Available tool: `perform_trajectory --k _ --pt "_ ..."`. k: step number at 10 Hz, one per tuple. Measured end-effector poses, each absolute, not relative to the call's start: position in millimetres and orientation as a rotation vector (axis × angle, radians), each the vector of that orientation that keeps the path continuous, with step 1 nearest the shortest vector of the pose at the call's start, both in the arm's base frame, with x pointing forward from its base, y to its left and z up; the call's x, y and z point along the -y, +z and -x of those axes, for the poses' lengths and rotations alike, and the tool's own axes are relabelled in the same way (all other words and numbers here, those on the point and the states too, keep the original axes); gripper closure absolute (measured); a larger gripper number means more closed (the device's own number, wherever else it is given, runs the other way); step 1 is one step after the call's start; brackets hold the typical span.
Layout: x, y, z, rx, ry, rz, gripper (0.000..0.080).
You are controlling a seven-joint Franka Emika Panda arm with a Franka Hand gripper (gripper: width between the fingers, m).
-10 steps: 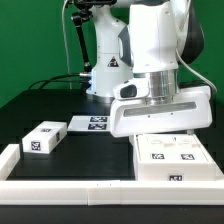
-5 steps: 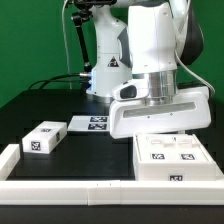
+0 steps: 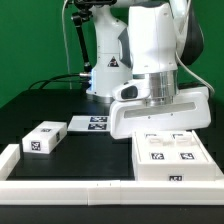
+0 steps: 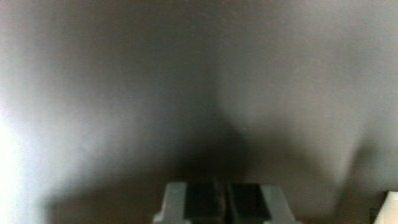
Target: Assemble cabinet
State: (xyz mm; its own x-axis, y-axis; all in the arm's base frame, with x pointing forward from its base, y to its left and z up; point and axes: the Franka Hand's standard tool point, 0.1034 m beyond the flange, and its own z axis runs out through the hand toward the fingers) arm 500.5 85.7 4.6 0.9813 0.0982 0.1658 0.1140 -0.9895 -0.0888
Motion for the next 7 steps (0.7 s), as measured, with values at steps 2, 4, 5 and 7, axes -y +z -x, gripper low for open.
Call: perform_trajectory --k 2,4,5,7 --pt "-85.5 5.0 -500.8 0.182 -0.248 3.029 0.0797" --pt "-79.1 15.5 -500.9 0.244 -0.253 3.033 0.0796" --pt "-77.7 26.3 -501.2 0.253 -0.250 3.037 0.0796" --pt "-79.1 53.2 -507.2 0.271 -0.245 3.043 0.0793"
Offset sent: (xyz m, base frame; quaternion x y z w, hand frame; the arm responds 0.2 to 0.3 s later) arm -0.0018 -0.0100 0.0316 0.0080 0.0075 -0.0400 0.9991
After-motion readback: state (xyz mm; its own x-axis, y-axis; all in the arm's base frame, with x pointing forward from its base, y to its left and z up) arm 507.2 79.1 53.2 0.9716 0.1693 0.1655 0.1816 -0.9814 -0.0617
